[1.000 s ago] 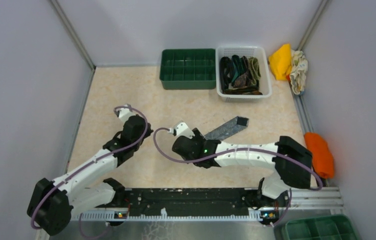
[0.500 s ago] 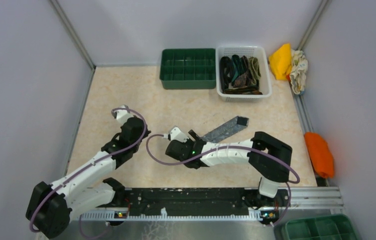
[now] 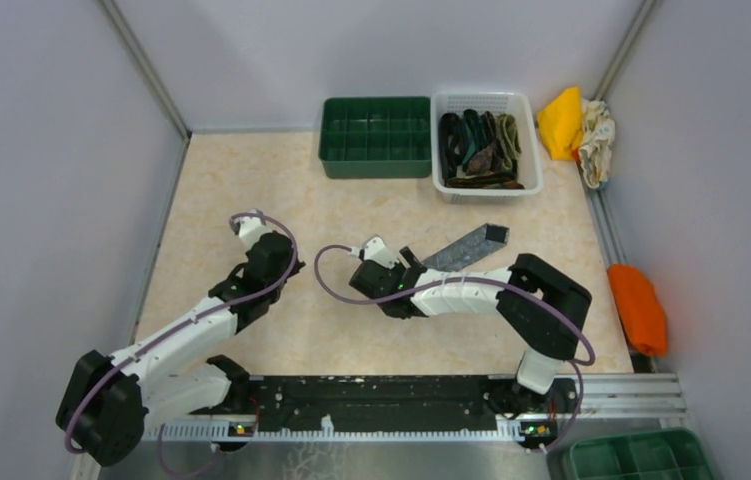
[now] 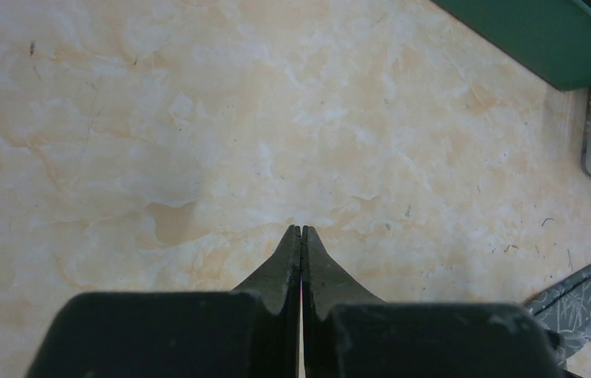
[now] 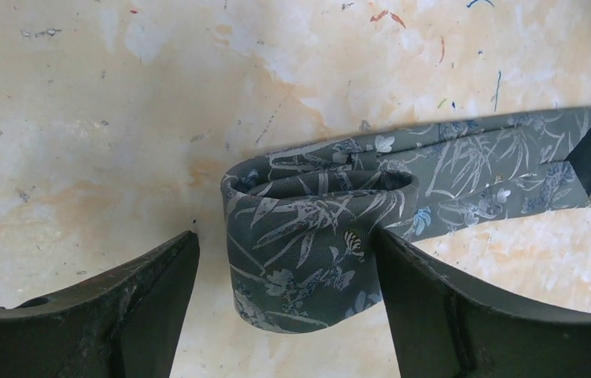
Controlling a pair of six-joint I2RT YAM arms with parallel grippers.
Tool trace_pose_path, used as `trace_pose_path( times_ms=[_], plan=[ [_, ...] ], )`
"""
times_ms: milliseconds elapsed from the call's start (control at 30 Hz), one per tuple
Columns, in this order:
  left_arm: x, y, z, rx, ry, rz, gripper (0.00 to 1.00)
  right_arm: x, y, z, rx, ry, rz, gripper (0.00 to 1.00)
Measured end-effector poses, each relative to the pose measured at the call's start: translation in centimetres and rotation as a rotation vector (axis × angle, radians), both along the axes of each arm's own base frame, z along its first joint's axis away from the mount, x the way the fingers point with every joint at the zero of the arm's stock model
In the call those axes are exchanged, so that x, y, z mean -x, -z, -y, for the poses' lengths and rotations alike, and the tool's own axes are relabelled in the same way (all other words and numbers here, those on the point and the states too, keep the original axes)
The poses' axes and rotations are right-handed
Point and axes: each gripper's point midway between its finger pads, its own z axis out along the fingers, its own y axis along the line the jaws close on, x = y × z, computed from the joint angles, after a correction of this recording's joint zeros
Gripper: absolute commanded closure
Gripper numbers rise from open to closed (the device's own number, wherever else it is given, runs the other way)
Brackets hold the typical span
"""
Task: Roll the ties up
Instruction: Roll the tie at the center of the board.
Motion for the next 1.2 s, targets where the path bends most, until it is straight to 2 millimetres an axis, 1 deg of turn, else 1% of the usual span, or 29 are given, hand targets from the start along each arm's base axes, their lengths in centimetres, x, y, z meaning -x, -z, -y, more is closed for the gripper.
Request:
trace_pose_path(
  times_ms=[267,467,533,633,733,833,933,1067,1200],
  plan=[
    [-0.1,-0.2,0.2,0.002,0.009,0.007,1.0,-0.8,0.0,0.7,-0.023,0.062,0.007,0.31],
    [-0.3,-0.4,0.5,0.006,0.027,0.016,1.0,-2.5,0.3,2.7,-0.029,0.151,0.003,0.44],
    [-0.4,-0.5,0.6,0.011,0.033,0.022,1.0,-2.9,0.3,3.0,-0.035,0.167,0.001,0.48],
    [-0.5,-0.8,0.9,0.018,0.042,0.031,1.0,-3.3,0.4,3.2,-0.05,0.173,-0.01,0.53],
    [-0.5,-0.9,0.9,0.015,0.05,0.033,1.0,-3.4,0.4,2.7,-0.065,0.152,-0.032,0.56],
    [-0.4,-1.5,0.8,0.014,0.057,0.051,1.0,-3.1,0.2,1.2,-0.133,0.112,-0.086,0.57],
    [-0.4,-2.3,0.8,0.011,0.065,0.074,1.0,-2.3,-0.3,-1.3,-0.24,0.06,-0.162,0.56],
    [-0.5,-3.5,0.8,0.003,0.085,0.102,1.0,-0.3,-1.0,-5.7,-0.431,-0.034,-0.305,0.56],
    [-0.8,-4.6,1.2,0.0,0.113,0.118,1.0,1.9,-1.9,-9.1,-0.599,-0.11,-0.448,0.56]
  ],
)
